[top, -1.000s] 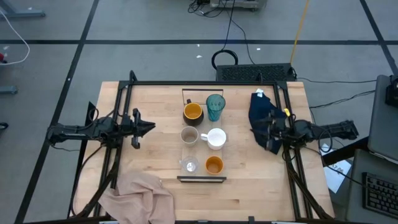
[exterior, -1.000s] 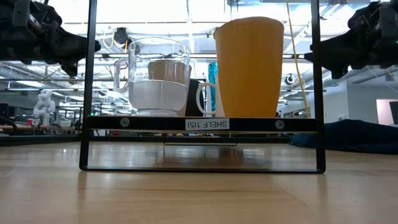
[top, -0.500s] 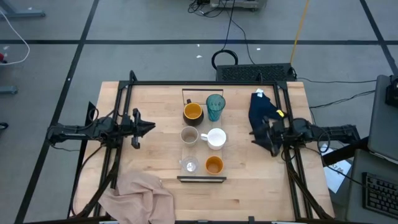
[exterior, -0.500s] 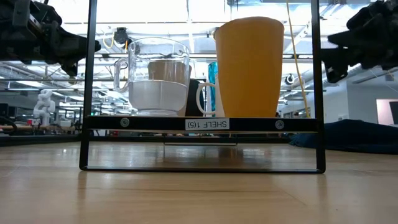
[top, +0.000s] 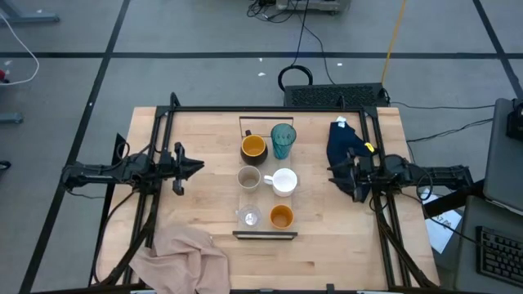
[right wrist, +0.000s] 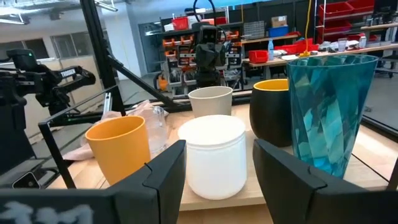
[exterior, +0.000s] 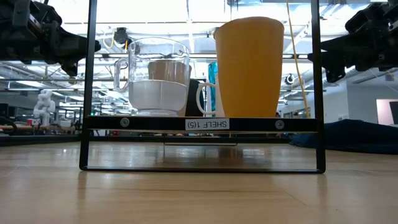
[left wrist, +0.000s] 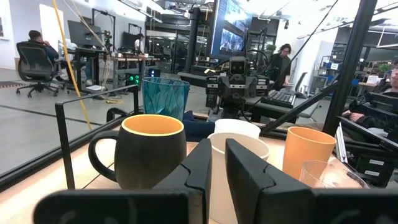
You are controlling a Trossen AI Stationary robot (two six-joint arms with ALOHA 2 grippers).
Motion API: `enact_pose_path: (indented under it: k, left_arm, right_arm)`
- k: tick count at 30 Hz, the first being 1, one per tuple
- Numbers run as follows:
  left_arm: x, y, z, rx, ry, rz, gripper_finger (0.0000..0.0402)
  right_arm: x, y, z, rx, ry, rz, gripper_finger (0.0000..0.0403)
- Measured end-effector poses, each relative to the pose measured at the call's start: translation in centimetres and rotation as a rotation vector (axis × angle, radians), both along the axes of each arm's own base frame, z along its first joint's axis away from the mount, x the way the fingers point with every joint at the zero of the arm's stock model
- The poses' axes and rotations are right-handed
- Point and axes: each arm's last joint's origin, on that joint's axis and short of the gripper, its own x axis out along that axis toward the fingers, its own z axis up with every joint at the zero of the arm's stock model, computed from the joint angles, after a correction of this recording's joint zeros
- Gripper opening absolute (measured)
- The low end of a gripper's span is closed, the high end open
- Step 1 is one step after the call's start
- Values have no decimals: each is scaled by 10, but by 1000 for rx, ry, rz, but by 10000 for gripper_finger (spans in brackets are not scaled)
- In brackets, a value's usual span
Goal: Stack small to large cups/mugs on shelf
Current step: Return to Home Position
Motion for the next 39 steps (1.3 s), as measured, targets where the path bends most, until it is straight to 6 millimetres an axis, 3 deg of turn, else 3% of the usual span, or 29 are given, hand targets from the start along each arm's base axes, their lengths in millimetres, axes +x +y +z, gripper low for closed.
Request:
enact_pose_path:
  k: [21, 26, 31, 39]
  left_arm:
    - [-2, 0, -6, -7, 61, 16, 47]
    - [-2, -2, -7, -81, 62, -40, 47]
    - [-2, -9, -9, -49, 87, -204, 47]
    - [-2, -9, -9, -26, 89, -214, 47]
  right_arm:
    - [0, 0, 0, 0, -4, -1, 176]
    - [0, 0, 0, 0, -3, -1, 176]
    - [0, 0, 0, 0, -1, -1, 176]
    - [0, 0, 0, 0, 0, 0, 176]
